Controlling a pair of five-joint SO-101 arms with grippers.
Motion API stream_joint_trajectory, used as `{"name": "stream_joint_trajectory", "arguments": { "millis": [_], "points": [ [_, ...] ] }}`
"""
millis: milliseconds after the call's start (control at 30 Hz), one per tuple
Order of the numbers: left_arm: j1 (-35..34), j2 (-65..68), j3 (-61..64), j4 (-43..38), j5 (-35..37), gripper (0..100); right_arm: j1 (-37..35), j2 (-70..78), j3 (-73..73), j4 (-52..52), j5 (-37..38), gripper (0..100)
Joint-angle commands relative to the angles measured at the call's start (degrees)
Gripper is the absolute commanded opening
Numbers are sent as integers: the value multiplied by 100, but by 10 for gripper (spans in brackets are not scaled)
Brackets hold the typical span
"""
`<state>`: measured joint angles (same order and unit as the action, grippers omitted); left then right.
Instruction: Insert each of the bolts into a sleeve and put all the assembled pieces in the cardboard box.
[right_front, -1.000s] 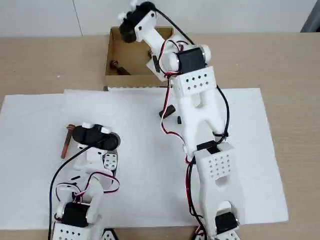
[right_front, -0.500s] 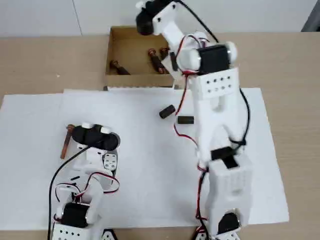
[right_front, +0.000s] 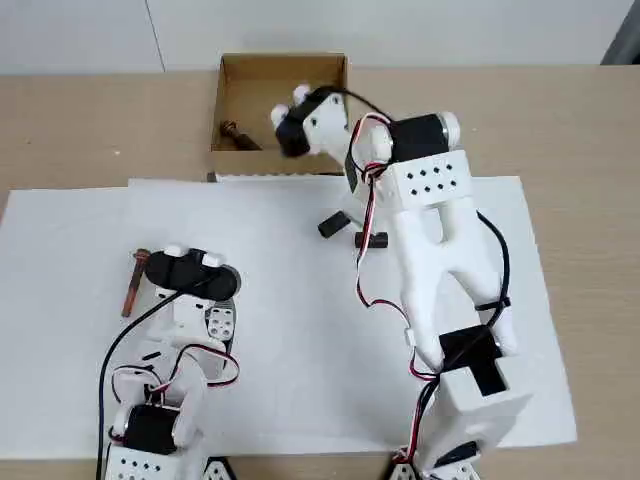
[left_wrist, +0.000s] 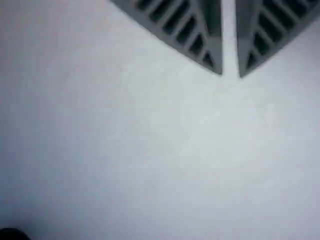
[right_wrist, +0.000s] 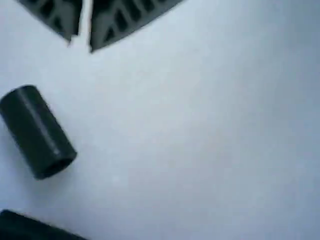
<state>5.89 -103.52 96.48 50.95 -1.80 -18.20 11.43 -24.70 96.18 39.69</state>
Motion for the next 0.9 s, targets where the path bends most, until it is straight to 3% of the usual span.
{"name": "stream_joint_trajectory", "arguments": {
  "millis": [0, 133, 500, 867],
  "points": [
    [-26, -53, -22, 26, 0, 6, 75, -330, 360, -224, 571, 57],
    [-26, -53, -22, 26, 0, 6, 198, -330, 853, -453, 993, 136],
    [-26, -53, -22, 26, 0, 6, 198, 92, 1600, -1385, 1890, 136],
    [-26, -53, -22, 35, 0, 6, 224, 796, 1582, -2141, 2084, 137]
  ]
}}
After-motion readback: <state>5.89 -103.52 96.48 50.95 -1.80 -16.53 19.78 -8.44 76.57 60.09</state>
